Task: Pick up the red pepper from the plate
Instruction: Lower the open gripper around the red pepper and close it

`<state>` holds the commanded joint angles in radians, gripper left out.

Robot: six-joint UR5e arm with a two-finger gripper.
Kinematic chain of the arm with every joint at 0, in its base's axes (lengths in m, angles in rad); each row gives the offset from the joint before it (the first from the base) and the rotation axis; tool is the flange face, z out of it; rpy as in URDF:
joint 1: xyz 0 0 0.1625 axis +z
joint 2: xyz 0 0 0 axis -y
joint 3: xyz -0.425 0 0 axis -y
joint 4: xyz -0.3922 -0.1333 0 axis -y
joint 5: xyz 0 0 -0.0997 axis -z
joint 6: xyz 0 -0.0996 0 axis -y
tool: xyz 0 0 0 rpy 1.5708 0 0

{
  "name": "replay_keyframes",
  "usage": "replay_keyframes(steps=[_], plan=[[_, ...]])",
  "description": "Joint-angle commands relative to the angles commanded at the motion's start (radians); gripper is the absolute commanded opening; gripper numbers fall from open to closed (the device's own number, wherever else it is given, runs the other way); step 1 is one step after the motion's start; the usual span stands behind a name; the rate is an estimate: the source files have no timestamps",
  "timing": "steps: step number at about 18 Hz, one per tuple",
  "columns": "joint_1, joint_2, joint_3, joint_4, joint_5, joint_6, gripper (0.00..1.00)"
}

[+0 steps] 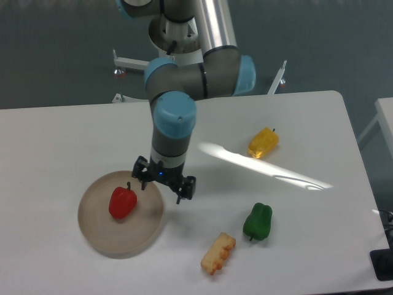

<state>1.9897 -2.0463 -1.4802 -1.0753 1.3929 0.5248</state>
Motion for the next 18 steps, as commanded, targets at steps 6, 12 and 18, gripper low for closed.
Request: replay_keyframes(steps=[6, 12, 18], plan=[[-0.055, -0.005, -0.048, 0.041, 0.002, -0.02, 1.0], [-0.083, -0.029, -0.063, 0.078, 0.002, -0.023, 1.0], [-0.091, -0.052, -0.058, 0.086, 0.031, -0.035, 1.0]])
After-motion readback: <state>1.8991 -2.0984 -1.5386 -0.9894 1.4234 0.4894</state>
